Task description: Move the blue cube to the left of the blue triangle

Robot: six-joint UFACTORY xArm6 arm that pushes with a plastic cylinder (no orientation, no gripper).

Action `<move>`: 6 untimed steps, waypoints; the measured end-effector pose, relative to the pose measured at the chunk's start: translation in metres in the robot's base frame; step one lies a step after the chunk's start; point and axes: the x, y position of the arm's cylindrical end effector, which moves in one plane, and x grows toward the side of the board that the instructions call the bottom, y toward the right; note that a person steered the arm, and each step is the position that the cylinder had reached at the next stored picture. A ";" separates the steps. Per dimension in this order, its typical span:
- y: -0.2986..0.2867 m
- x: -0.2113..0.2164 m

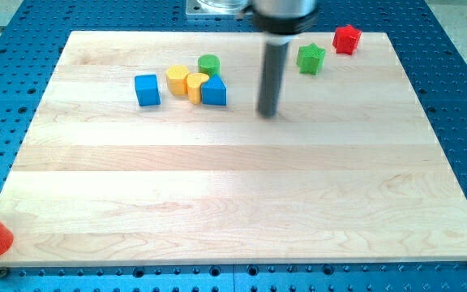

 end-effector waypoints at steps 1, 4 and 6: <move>-0.080 0.070; -0.133 -0.092; -0.049 -0.092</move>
